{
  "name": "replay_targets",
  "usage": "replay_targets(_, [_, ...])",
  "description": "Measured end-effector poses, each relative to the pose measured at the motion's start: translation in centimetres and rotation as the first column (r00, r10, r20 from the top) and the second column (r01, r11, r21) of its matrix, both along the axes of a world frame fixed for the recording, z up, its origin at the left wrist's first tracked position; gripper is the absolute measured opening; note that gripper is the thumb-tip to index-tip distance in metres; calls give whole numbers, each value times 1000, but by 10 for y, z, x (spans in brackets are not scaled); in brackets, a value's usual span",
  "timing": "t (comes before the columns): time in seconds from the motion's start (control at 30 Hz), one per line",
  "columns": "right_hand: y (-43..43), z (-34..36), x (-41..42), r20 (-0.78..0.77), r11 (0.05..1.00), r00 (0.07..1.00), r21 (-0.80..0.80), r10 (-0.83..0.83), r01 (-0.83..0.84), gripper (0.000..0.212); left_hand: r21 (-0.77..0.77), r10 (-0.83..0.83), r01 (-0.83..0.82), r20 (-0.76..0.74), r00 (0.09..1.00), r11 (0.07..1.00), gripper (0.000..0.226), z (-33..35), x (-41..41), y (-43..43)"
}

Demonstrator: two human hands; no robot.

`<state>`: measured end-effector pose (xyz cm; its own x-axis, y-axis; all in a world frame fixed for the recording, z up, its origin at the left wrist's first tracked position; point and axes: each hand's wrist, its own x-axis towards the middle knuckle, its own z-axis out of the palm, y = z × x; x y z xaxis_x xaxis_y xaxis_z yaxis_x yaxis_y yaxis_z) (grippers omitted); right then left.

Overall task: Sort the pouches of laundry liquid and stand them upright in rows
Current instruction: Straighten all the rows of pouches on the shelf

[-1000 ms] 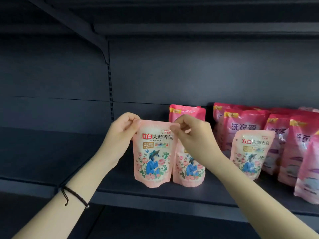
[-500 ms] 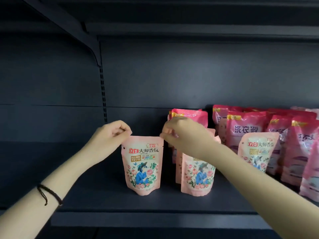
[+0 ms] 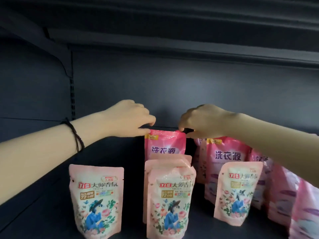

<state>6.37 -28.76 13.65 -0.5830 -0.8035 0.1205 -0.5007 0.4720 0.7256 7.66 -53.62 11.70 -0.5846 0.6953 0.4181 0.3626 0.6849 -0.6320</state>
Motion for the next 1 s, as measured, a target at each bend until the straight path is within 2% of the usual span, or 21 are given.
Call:
replay_targets(0.07, [0,5,-17,-7,1000,1000,22,0,1,29,-49,14,-13,7,1000,999,38,1,-17,4])
replay_targets(0.13, [-3,6,-31,34,1000,999,5,-26,25,29,-46,52,-48,86,995,998,40,-1,-31,9])
replay_targets(0.23, [-10,-2,-44,147,995,985,-26,-90,94,28,67,85,-111,309,947,992,30,-11,-44,17])
replay_targets(0.3, [-12,-9,-49,225,987,969,-98,-103,128,24,172,56,-135,399,915,976,24,-12,-46,18])
replay_targets(0.4, [-9,-10,-55,280,969,956,-198,-89,148,18,248,29,-136,394,919,959,21,-10,-40,14])
replay_targets(0.47, [-7,-6,-54,334,947,936,-253,-108,200,23,340,-16,-121,376,926,933,18,-9,-35,15])
replay_targets(0.53, [-5,-2,-54,416,917,903,-308,-111,254,24,452,-66,-100,339,939,887,15,-6,-31,18])
replay_targets(0.67, [-2,10,-50,523,819,853,-494,11,292,14,636,-158,-91,324,933,767,14,11,-24,17])
replay_targets(0.73, [-1,17,-46,538,714,831,-636,138,293,14,717,-224,-83,322,920,692,11,21,-22,11])
replay_targets(0.77, [-3,21,-44,544,635,807,-712,230,299,13,766,-261,-79,312,914,639,11,25,-21,7])
replay_targets(0.83, [-7,27,-38,514,434,750,-837,416,333,11,877,-365,-76,275,889,475,12,31,-21,1])
replay_targets(0.9, [-13,34,-33,407,216,723,-912,558,348,14,949,-461,-66,209,863,307,12,38,-22,0])
replay_targets(1.0, [-23,46,-25,138,-87,778,-967,613,240,22,998,-542,-23,55,839,65,13,53,-24,11])
